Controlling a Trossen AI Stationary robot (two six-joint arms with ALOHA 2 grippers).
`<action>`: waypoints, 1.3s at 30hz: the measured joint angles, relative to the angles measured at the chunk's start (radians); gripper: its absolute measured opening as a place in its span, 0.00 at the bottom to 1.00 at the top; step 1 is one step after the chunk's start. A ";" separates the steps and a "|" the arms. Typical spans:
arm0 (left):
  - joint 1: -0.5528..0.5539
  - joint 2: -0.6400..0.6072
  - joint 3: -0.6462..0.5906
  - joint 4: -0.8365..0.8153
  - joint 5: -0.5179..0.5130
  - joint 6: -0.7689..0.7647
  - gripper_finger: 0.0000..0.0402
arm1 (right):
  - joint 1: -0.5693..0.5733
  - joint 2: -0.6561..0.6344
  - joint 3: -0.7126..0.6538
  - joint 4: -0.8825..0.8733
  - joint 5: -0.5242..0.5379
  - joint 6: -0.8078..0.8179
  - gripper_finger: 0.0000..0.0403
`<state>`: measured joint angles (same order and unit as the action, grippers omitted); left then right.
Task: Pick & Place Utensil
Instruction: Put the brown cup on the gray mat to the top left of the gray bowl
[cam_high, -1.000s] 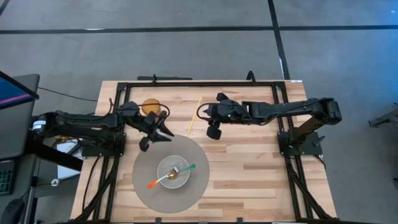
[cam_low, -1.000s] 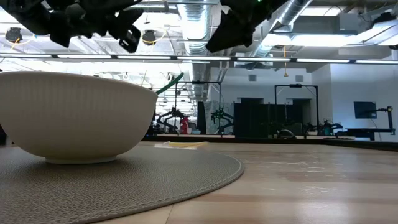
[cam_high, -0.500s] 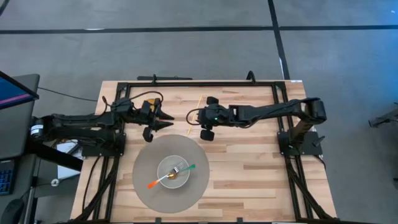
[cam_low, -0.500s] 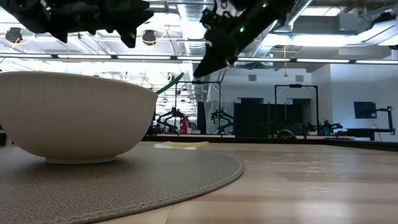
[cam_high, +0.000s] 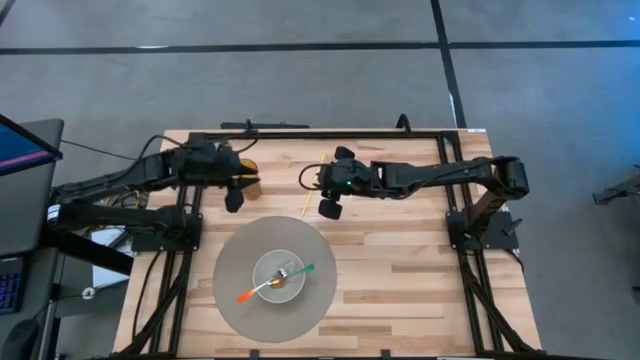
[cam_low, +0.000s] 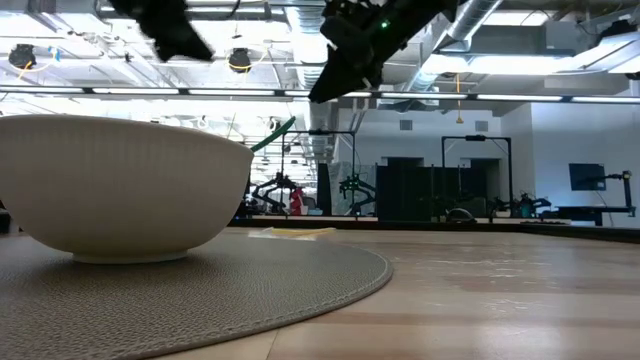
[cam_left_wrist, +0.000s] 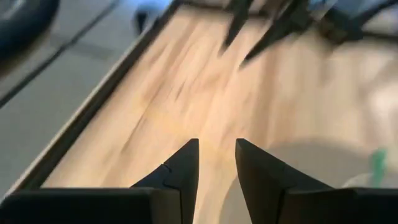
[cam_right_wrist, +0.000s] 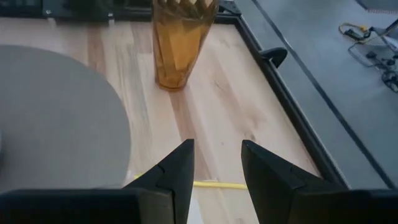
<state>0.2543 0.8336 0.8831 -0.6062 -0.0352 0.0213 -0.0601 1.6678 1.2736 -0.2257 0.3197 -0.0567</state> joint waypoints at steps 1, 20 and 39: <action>0.000 -0.001 0.004 -0.056 -0.036 -0.007 0.26 | 0.001 -0.001 0.000 -0.006 -0.001 0.003 0.31; 0.000 0.002 -0.148 -0.163 -0.228 0.003 0.26 | 0.001 -0.004 -0.001 -0.036 -0.004 0.005 0.31; 0.000 0.046 -0.185 -0.091 -0.210 -0.003 0.26 | 0.001 -0.004 -0.001 -0.036 -0.005 0.005 0.31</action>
<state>0.2543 0.8795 0.6983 -0.6973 -0.2447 0.0184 -0.0593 1.6634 1.2728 -0.2615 0.3151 -0.0513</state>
